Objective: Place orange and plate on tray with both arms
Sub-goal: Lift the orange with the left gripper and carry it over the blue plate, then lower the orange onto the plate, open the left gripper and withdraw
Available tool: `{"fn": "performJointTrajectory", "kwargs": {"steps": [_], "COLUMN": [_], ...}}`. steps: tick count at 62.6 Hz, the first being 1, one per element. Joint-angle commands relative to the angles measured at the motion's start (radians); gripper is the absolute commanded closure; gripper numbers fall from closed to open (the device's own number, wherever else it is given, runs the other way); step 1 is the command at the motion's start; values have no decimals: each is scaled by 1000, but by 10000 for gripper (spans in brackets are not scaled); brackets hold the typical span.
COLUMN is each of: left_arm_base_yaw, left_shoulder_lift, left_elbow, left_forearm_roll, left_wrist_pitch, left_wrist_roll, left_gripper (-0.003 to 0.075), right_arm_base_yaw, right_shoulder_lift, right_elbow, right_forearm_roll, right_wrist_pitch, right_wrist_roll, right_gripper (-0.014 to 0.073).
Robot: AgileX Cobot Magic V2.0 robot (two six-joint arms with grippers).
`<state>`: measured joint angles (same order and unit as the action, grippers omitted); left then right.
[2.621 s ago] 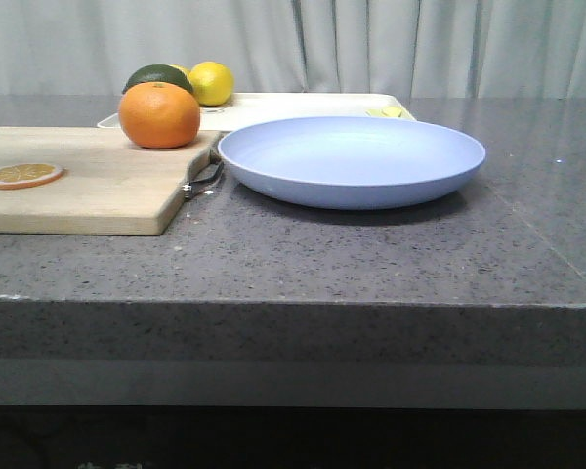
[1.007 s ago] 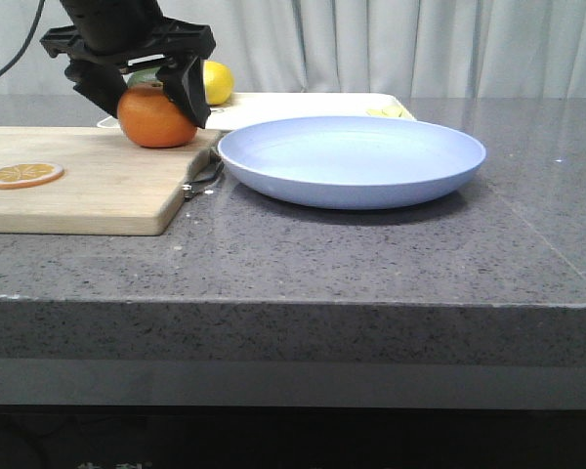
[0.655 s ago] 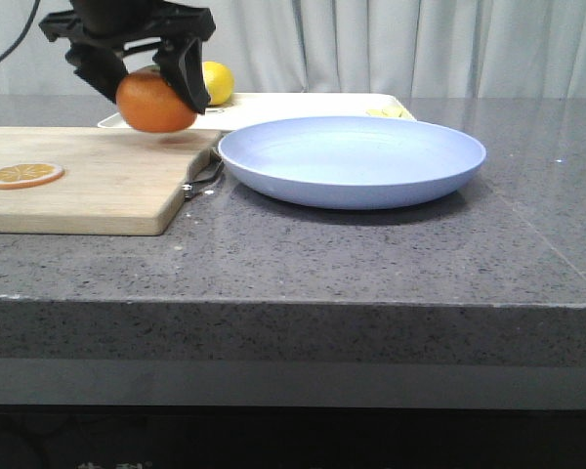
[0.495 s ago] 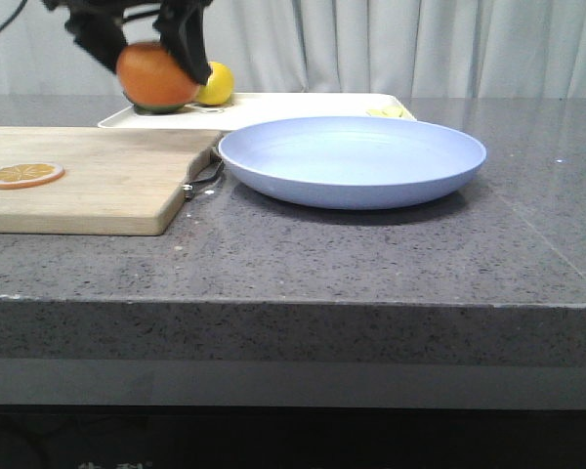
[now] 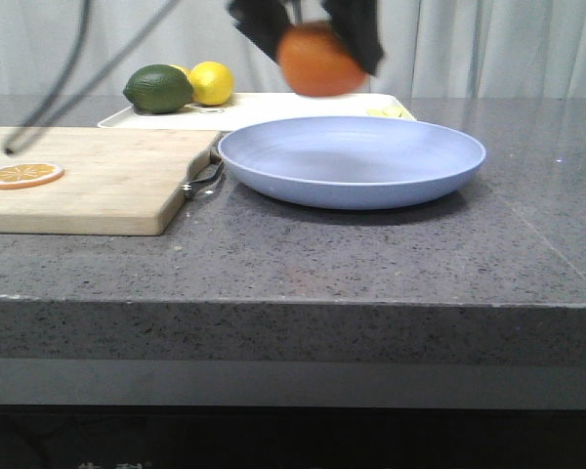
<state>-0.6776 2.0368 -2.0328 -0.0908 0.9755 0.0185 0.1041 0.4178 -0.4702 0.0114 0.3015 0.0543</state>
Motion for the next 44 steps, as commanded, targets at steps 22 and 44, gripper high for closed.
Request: {"fn": "performJointTrajectory", "kwargs": {"steps": [22, 44], "left_arm_base_yaw": [-44, -44], "left_shoulder_lift": [30, 33], "left_elbow": [-36, -71], "left_forearm_roll": [10, 20], "left_wrist_pitch": [-82, -15], "left_wrist_roll": [4, 4], "left_gripper": [449, 138], "right_arm_base_yaw": [0, 0], "right_shoulder_lift": [13, 13], "right_elbow": [-34, -34], "right_forearm_roll": [-2, -2], "right_wrist_pitch": [-81, -81], "right_wrist_roll": [-13, -13], "right_gripper": [-48, -48]}}
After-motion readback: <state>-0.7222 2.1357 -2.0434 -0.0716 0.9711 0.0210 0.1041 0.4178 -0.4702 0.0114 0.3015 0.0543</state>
